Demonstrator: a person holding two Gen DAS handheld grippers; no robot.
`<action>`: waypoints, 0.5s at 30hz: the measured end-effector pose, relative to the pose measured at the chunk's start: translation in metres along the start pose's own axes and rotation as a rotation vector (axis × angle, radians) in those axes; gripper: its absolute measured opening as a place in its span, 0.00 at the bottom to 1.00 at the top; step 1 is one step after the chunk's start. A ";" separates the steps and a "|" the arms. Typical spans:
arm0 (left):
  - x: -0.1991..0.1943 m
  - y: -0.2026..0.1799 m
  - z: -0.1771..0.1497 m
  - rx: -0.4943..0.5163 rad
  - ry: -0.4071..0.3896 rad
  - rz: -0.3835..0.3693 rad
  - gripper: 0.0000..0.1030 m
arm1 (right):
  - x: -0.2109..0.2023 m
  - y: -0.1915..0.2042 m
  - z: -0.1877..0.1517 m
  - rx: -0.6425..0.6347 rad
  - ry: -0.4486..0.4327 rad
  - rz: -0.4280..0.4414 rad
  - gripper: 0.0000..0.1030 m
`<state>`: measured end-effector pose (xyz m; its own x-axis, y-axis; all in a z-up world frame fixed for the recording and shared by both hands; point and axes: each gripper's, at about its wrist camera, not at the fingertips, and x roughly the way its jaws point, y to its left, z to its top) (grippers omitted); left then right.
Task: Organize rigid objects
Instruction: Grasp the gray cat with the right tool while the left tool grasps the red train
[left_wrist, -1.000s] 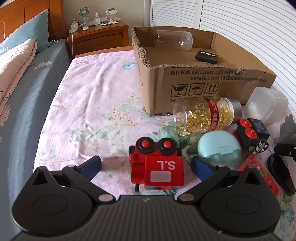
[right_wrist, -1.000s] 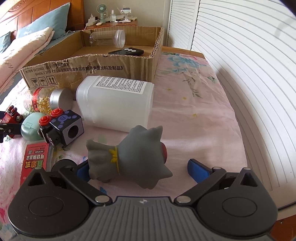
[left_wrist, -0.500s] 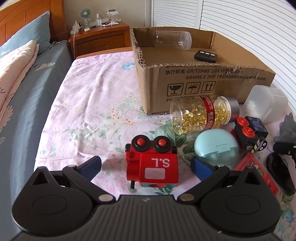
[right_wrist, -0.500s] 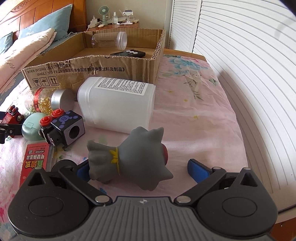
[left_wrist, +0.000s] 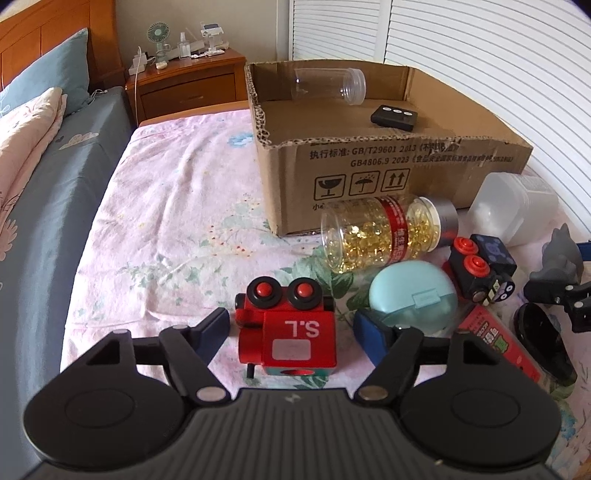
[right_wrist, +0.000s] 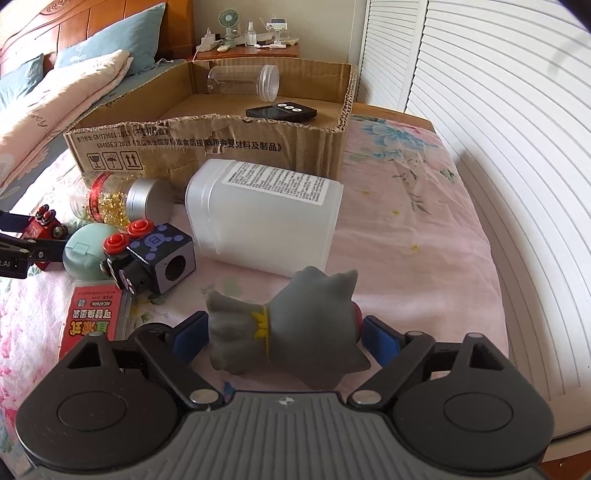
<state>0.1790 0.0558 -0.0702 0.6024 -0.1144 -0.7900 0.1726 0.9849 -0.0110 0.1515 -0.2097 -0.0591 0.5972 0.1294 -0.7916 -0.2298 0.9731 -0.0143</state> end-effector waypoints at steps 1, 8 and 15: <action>0.000 -0.001 0.000 0.003 0.000 -0.001 0.68 | -0.001 0.001 0.000 -0.005 -0.001 -0.003 0.87; -0.001 0.001 0.000 0.016 -0.002 0.013 0.67 | -0.003 0.006 0.000 -0.053 0.000 -0.029 0.79; -0.002 0.005 0.000 0.004 -0.002 -0.012 0.54 | -0.010 0.007 -0.003 -0.061 -0.006 -0.025 0.76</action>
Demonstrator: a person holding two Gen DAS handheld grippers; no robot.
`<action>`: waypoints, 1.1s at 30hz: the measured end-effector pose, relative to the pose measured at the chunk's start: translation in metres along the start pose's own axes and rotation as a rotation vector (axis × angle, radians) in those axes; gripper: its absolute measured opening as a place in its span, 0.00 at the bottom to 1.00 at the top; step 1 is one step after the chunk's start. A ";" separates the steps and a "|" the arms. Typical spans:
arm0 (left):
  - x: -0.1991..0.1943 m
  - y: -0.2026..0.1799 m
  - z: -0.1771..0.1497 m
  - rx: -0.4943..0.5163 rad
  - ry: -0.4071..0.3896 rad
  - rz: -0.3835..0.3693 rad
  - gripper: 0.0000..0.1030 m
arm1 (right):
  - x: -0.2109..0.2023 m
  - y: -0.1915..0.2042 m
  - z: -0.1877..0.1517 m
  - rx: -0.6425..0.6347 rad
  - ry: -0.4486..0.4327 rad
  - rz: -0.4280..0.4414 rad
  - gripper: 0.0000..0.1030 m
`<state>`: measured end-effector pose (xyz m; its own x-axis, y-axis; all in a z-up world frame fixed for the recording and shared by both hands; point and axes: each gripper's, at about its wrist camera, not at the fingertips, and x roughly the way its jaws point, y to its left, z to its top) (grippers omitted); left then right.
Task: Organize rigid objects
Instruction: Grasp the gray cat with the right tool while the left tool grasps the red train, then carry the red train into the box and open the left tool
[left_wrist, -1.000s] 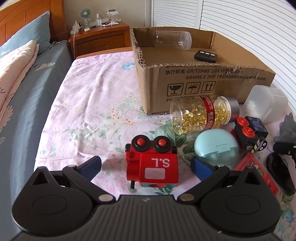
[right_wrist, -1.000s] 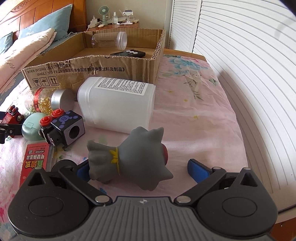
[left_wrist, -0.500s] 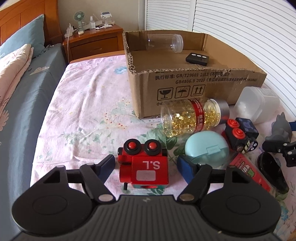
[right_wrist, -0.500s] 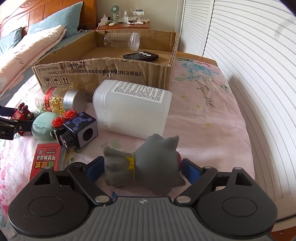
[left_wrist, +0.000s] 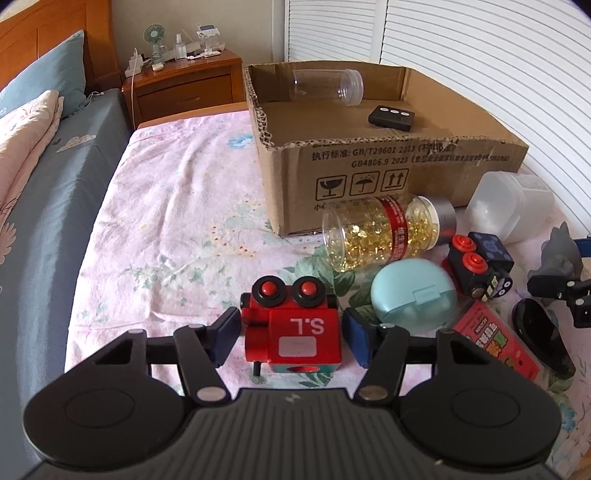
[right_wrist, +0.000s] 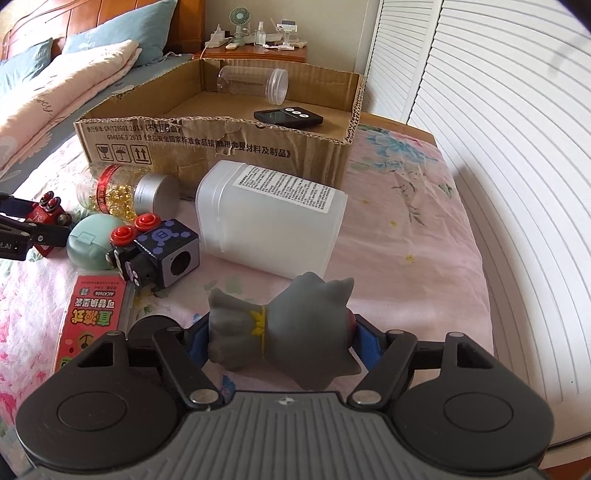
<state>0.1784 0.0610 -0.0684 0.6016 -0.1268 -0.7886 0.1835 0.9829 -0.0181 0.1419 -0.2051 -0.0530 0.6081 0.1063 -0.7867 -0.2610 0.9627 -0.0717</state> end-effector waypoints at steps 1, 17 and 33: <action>0.000 0.000 0.000 0.000 -0.001 -0.003 0.53 | -0.001 0.000 0.000 0.000 -0.002 0.004 0.75; -0.025 0.006 0.006 0.082 0.042 -0.050 0.51 | -0.029 -0.004 -0.001 -0.045 -0.019 0.069 0.75; -0.082 -0.019 0.080 0.221 -0.107 -0.102 0.49 | -0.066 -0.012 0.019 -0.084 -0.116 0.105 0.75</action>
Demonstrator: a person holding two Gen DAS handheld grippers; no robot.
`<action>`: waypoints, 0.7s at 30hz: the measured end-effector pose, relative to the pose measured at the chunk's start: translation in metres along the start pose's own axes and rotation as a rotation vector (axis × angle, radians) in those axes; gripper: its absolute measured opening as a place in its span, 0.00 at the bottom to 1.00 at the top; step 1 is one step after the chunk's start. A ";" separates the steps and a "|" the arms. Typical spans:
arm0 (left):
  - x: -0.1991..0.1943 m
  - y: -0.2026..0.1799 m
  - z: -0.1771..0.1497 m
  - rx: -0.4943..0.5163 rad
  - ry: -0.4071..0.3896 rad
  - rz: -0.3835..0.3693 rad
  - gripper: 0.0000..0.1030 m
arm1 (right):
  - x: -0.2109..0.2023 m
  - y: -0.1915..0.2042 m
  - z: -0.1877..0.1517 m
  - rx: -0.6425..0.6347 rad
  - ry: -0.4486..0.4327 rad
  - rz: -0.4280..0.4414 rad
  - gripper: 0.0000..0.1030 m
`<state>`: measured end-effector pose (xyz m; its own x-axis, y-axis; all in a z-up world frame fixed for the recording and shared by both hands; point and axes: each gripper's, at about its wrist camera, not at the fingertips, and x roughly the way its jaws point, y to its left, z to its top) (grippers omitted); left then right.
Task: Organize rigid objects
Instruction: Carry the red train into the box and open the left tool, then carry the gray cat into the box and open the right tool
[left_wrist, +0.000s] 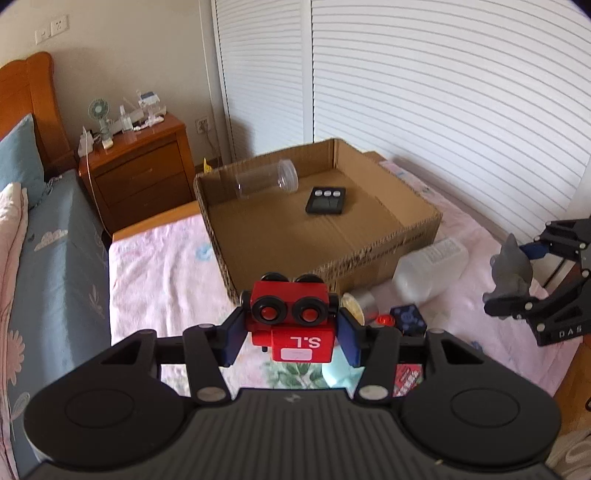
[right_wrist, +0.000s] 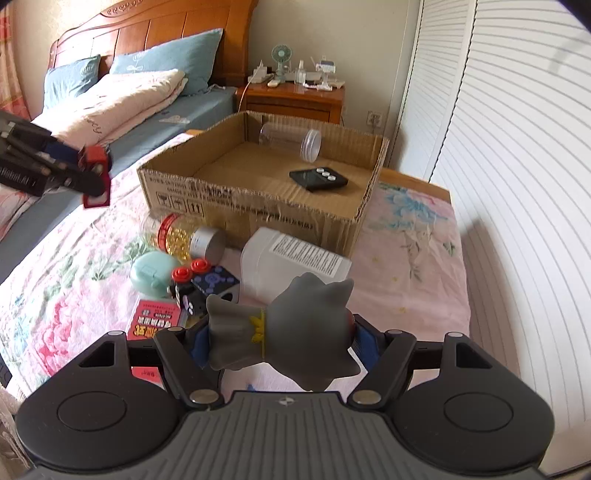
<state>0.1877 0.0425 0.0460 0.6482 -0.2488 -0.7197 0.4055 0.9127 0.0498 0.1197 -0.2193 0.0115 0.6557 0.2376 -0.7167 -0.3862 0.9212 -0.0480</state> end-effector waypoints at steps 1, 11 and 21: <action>0.001 -0.001 0.008 0.009 -0.015 0.000 0.49 | -0.001 -0.001 0.001 0.003 -0.007 -0.004 0.75; 0.048 0.003 0.048 0.008 -0.065 0.024 0.59 | -0.010 -0.005 0.006 0.029 -0.039 -0.031 0.75; 0.037 -0.002 -0.011 -0.124 -0.064 0.011 0.98 | -0.008 -0.005 0.010 0.059 -0.045 -0.022 0.75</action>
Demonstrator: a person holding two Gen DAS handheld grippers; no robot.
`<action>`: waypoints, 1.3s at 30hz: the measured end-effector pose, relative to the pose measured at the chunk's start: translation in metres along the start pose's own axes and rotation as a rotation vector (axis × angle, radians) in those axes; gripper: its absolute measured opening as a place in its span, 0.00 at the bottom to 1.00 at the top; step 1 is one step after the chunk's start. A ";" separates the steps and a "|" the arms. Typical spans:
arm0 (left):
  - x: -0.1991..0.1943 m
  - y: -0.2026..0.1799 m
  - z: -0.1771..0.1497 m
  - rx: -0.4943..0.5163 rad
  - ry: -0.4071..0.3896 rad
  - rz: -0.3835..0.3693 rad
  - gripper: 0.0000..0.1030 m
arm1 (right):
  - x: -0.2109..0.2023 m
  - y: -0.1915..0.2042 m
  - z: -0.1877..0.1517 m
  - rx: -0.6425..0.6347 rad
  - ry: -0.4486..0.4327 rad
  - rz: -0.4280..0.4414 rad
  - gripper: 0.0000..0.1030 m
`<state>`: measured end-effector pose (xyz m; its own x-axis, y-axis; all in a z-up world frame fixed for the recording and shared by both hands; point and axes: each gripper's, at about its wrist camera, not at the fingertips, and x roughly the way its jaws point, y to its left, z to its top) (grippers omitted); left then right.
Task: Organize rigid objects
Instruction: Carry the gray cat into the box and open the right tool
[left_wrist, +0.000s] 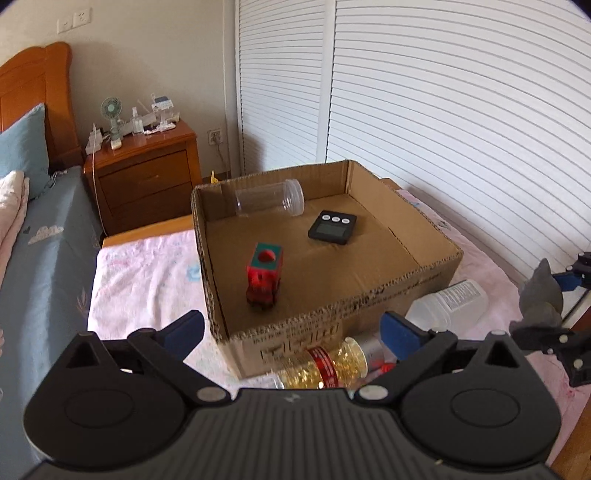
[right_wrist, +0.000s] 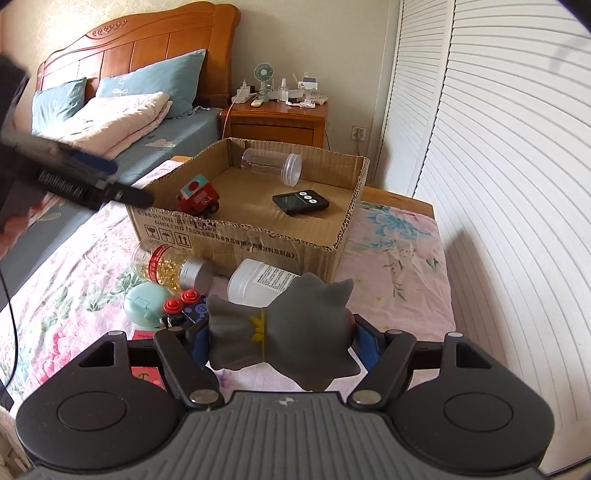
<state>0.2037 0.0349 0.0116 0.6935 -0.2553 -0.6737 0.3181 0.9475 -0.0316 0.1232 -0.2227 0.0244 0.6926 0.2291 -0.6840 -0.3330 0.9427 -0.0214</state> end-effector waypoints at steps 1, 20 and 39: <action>-0.003 0.000 -0.007 -0.016 0.005 0.002 0.98 | 0.001 0.002 0.002 -0.004 0.000 0.003 0.75; -0.027 0.010 -0.053 -0.003 0.009 0.134 0.98 | 0.027 0.026 0.092 -0.107 -0.032 -0.034 0.75; -0.038 0.041 -0.071 -0.072 0.005 0.127 0.98 | 0.077 0.040 0.127 -0.139 0.038 -0.164 1.00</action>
<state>0.1446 0.0975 -0.0167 0.7215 -0.1320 -0.6797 0.1808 0.9835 0.0009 0.2444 -0.1362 0.0635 0.7212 0.0634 -0.6898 -0.3041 0.9237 -0.2331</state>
